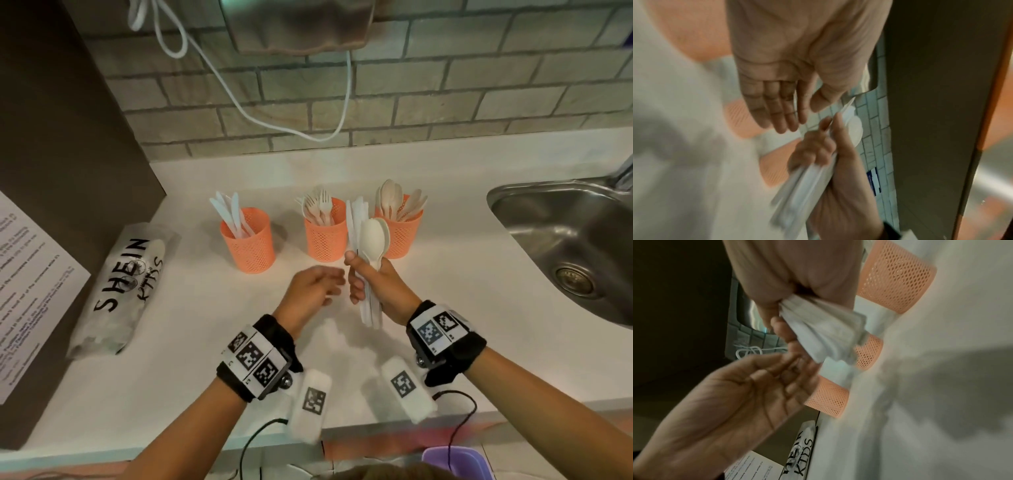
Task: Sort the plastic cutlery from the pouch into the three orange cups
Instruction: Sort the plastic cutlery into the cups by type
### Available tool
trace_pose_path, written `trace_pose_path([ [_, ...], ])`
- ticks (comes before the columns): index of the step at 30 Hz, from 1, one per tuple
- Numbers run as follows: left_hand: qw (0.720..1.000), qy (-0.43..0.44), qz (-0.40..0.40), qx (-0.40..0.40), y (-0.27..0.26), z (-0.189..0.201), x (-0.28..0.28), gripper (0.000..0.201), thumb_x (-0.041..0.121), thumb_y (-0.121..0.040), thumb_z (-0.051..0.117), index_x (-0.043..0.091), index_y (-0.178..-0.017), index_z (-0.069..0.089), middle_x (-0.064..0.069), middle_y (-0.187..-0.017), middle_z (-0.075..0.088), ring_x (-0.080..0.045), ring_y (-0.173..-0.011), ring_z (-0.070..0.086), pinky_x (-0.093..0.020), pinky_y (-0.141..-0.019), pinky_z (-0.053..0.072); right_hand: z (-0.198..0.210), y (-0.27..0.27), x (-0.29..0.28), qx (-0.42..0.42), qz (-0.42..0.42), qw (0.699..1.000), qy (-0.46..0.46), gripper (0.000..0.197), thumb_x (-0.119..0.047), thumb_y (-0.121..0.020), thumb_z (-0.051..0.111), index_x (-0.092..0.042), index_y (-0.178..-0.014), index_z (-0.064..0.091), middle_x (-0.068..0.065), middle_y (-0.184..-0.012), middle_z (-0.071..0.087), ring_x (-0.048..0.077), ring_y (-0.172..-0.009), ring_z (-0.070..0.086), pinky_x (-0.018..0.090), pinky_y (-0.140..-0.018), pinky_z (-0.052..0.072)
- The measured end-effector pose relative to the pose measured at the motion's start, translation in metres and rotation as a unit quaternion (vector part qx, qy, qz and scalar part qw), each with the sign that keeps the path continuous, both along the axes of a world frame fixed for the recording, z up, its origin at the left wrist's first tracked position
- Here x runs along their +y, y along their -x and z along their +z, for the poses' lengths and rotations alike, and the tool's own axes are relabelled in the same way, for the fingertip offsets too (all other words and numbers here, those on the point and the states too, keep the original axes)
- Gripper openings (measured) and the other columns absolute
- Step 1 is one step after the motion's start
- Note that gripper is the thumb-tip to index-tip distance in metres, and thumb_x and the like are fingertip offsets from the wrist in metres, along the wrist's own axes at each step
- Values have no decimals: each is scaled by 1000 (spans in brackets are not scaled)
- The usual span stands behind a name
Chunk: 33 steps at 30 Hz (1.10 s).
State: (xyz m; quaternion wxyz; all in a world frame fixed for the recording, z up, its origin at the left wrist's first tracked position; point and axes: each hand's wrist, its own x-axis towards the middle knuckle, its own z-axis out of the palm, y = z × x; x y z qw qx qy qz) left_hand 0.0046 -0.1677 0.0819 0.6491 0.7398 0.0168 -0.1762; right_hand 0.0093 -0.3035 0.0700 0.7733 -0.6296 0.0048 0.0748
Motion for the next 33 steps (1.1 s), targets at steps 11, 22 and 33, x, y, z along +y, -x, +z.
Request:
trace_pose_path([
  [11, 958, -155, 75, -230, -25, 4, -4, 40, 25, -98, 42, -2, -76, 60, -8, -65, 61, -25, -67, 58, -40, -72, 49, -4, 5, 7, 43, 131, 990, -13, 11, -18, -94, 49, -10, -86, 52, 0, -51, 53, 12, -40, 48, 23, -45, 44],
  [22, 970, 37, 172, -166, -50, 37, 22, 16, 18, -93, 51, 17, -83, 63, 5, -53, 33, -3, -40, 30, -14, -37, 28, -2, 4, -10, 109, 147, 983, -28, 11, -19, -95, 48, -12, -88, 53, -4, -46, 37, 7, -35, 31, 17, -38, 32],
  [33, 993, 74, 48, -80, -31, 15, -2, 14, 17, -89, 60, 7, -80, 55, 11, -37, 36, -2, -32, 25, -14, -34, 21, 5, -1, -13, 158, 262, 946, -110, 28, -36, -89, 45, -18, -107, 56, -5, -50, 48, 3, -34, 36, 15, -37, 35],
])
